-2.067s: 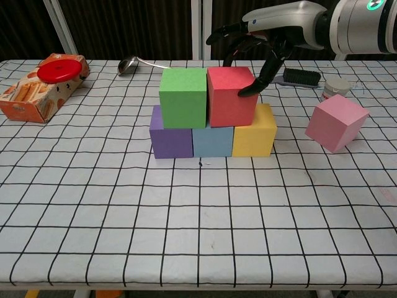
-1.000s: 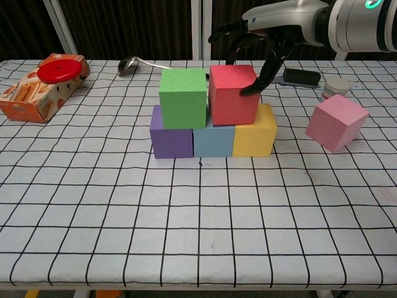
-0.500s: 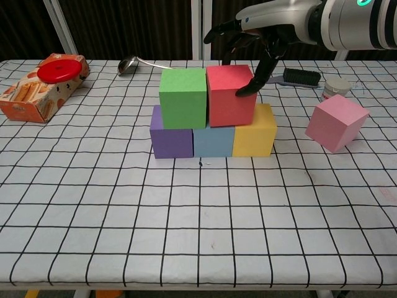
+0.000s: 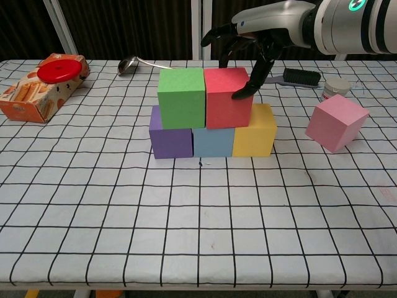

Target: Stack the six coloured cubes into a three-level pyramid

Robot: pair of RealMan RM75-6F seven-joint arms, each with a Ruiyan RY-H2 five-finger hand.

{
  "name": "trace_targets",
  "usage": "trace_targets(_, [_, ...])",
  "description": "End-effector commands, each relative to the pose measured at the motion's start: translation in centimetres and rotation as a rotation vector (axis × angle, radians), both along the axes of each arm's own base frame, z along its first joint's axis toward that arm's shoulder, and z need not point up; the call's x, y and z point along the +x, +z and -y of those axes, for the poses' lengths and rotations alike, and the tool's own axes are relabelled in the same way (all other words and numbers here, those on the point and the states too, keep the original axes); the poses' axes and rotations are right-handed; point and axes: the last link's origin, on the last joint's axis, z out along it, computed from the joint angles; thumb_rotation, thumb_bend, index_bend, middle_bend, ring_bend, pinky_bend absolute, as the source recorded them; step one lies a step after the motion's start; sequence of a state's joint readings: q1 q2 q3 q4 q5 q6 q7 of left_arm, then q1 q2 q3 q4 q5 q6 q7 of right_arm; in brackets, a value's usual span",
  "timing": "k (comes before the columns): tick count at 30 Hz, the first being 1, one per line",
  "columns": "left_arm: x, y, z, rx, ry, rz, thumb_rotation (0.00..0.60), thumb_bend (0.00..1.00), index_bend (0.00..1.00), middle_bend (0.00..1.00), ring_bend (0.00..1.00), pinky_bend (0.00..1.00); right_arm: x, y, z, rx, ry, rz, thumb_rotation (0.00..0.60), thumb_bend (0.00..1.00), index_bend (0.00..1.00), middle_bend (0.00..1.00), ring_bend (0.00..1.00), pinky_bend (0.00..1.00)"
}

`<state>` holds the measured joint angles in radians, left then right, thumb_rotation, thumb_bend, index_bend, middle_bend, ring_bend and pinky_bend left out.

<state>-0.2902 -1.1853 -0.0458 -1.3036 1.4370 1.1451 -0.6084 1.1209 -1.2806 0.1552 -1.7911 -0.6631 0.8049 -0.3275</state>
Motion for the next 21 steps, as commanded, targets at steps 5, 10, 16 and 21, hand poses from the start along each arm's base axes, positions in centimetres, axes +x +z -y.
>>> trace_targets(5, [-0.04,-0.05,0.01,-0.003,0.001,-0.002,0.6,0.13,0.17,0.22,0.08,0.11,-0.14,0.05,-0.01,-0.002,-0.011,0.003,0.6,0.21,0.0,0.41,0.0,0.0])
trace_targets(10, [-0.11,-0.08,0.05,-0.006,0.004,-0.004,0.6,0.13,0.17,0.22,0.08,0.11,-0.14,-0.17,0.06,0.002,-0.013,0.003,0.6,0.21,0.0,0.41,0.0,0.0])
trace_targets(16, [-0.22,-0.07,0.05,-0.006,0.007,-0.003,0.6,0.13,0.17,0.22,0.08,0.11,-0.25,-0.25,0.14,0.001,-0.019,0.002,0.6,0.21,0.0,0.4,0.0,0.0])
trace_targets(21, [-0.22,-0.06,0.05,-0.007,0.005,-0.003,0.6,0.13,0.17,0.22,0.08,0.11,-0.34,-0.15,0.08,0.003,-0.021,0.0,0.6,0.2,0.0,0.37,0.0,0.0])
